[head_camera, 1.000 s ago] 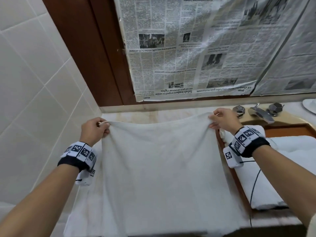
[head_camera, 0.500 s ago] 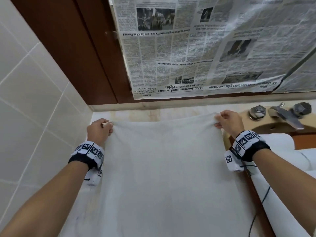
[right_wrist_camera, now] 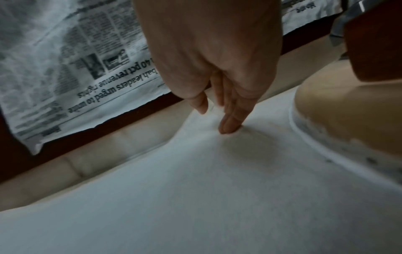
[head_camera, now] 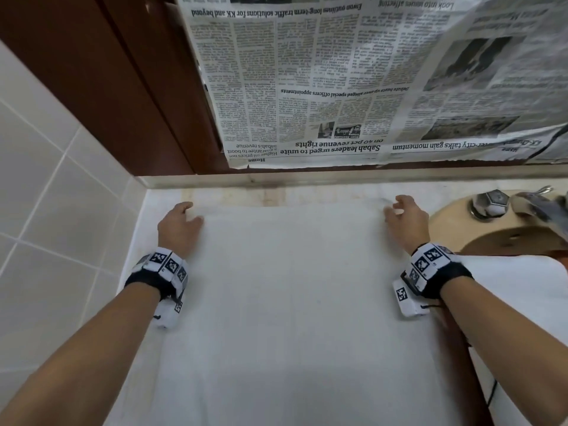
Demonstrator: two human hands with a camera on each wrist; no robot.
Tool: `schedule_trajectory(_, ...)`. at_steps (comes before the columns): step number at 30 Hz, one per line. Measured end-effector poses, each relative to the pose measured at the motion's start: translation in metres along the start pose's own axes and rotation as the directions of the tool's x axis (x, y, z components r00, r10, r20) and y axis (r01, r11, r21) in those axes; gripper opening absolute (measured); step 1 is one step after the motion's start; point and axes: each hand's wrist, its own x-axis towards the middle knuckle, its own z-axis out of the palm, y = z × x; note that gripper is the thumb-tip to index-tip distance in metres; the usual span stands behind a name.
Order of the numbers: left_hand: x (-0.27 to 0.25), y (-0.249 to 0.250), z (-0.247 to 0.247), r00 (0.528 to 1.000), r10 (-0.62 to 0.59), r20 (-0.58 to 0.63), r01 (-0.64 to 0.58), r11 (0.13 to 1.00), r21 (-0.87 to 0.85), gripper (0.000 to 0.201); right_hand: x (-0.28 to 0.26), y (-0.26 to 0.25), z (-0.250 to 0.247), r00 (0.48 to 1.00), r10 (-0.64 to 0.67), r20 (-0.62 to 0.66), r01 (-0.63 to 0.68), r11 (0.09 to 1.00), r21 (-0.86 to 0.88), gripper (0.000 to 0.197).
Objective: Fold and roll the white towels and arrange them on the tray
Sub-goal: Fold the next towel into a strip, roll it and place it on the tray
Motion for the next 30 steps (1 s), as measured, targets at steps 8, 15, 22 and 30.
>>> schedule_trajectory(8,-0.095,0.021,0.057,0.862,0.438,0.256,-0.485,0.859,0.163,0.066,-0.105,-0.044,0.054,0.843,-0.432,0.320,0.502,0.845,-0.182,0.062)
schedule_trajectory(15,-0.127,0.040,0.102,0.847,0.271,0.458,-0.484,0.751,0.449,0.056,-0.114,-0.046,0.086,0.773,-0.314,0.552,0.592,0.669,-0.449,0.064)
schedule_trajectory(22,-0.103,0.001,0.066,0.916,0.185,0.355,-0.350,0.801,0.485,0.056,-0.092,-0.010,0.054,0.878,-0.227,0.422,0.442,0.723,-0.530,0.061)
schedule_trajectory(30,-0.149,0.043,0.098,0.825,0.321,0.465,-0.511,0.775,0.372,0.059,-0.141,-0.045,0.090,0.778,-0.364,0.512,0.590,0.703,-0.397,0.070)
